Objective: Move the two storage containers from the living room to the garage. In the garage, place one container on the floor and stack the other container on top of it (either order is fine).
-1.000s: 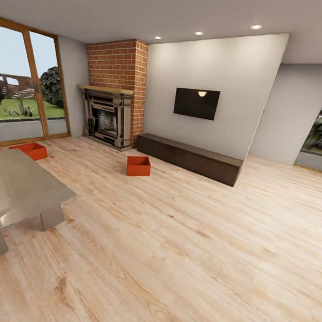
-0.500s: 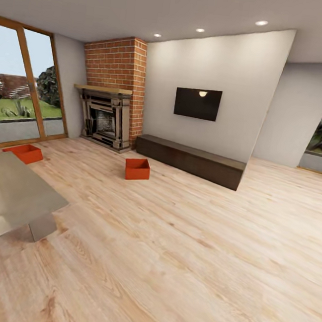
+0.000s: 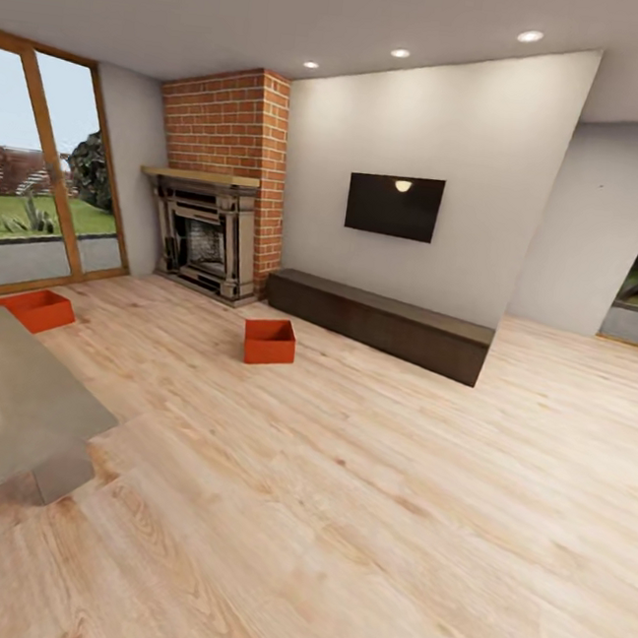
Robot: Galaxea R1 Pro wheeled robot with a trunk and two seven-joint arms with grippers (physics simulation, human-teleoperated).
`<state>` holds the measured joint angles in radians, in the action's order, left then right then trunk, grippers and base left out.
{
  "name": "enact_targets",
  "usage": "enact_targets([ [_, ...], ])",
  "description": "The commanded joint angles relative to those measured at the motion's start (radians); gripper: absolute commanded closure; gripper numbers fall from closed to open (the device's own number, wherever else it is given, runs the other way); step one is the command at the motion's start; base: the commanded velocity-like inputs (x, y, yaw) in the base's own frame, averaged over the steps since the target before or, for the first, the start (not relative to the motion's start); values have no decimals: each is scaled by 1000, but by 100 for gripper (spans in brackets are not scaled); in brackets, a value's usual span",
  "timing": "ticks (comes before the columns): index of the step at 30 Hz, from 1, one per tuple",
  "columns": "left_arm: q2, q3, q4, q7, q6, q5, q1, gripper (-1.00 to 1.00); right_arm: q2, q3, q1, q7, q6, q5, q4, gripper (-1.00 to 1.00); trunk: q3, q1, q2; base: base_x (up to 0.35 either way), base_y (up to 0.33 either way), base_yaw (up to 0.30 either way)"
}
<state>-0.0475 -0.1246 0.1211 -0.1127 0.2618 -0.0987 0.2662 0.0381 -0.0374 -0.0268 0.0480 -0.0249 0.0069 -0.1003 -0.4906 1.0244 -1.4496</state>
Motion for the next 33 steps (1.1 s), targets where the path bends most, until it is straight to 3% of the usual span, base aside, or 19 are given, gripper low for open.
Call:
enact_targets([
  [1,0,-9,-1,-4,4,-10,1,-100,0,-4,-1,4,-3,1,1,-100,-1,1,0,344,0,0],
  [33,0,-9,-1,-4,4,-10,1,-100,0,-4,-1,4,-3,1,1,-100,-1,1,0,344,0,0],
])
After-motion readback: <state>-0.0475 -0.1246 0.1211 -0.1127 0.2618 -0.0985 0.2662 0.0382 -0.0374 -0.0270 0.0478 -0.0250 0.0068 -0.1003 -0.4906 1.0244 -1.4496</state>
